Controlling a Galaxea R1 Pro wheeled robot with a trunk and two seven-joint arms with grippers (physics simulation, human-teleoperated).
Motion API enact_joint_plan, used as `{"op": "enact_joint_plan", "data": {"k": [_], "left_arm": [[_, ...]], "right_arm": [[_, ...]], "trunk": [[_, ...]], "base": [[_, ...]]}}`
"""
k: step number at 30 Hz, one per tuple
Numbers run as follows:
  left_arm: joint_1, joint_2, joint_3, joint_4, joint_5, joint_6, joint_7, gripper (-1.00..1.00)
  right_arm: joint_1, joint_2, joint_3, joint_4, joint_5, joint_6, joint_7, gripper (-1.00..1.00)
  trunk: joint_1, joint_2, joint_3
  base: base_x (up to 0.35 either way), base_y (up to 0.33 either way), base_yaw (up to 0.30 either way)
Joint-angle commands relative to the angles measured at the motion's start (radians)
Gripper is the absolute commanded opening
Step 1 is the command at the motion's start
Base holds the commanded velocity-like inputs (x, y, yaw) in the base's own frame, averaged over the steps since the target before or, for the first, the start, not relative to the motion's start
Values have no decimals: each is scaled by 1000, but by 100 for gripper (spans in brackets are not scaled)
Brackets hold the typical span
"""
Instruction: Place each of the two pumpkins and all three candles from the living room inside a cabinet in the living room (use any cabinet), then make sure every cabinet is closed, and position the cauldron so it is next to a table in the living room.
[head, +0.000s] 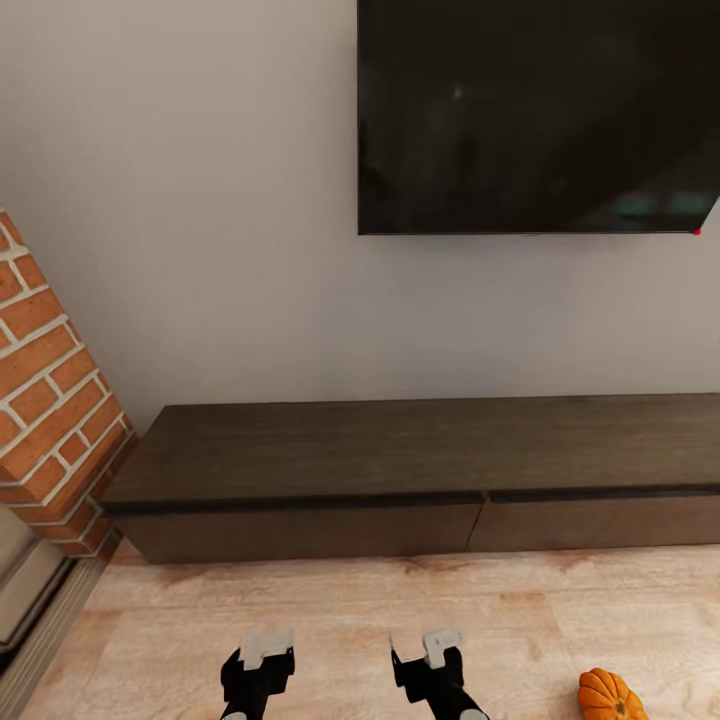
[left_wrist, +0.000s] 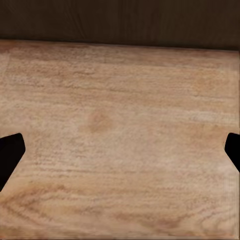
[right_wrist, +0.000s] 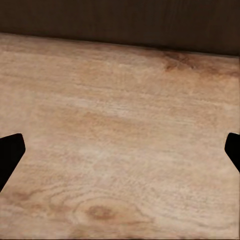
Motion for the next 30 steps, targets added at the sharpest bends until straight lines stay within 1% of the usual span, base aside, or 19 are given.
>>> {"op": "enact_joint_plan", "data": {"k": [1, 3, 7, 9, 12, 15, 17, 19, 30], "left_arm": [[4, 2, 0, -6, 1, 1, 1, 100], [12, 9, 0, -15, 2, 2, 2, 100], [29, 33, 0, -24, 3, 4, 3, 100], [35, 40, 1, -25, 4, 4, 3, 100], [39, 61, 1, -26, 4, 4, 3, 100], [43, 71, 1, -26, 4, 5, 3, 100], [55, 74, 1, -26, 3, 5, 4, 100], [61, 75, 0, -25, 3, 7, 7, 100], [62, 79, -2, -20, 2, 7, 8, 100]], "right_arm": [[0, -2, 0, 10, 0, 0, 0, 100], [1, -6, 1, 25, -1, 0, 0, 100], [5, -30, 1, 37, 0, 0, 0, 100], [6, -39, 1, 39, -2, 0, 0, 100], [7, -44, 1, 48, -2, 0, -1, 100], [9, -46, 1, 68, -2, 1, -1, 100], [11, -45, 3, 79, 2, 3, -1, 100], [28, -37, 5, 83, 8, 4, -2, 100], [49, -43, 5, 84, -1, 1, -3, 100]], "trunk": [[0, 0, 0], [0, 0, 0], [0, 0, 0], [0, 0, 0], [0, 0, 0], [0, 0, 0], [0, 0, 0], [0, 0, -1], [0, 0, -6]], "base": [[0, 0, 0], [0, 0, 0], [0, 0, 0], [0, 0, 0], [0, 0, 48], [0, 0, 196], [0, 0, 273], [0, 0, 284], [0, 0, 288]]}}
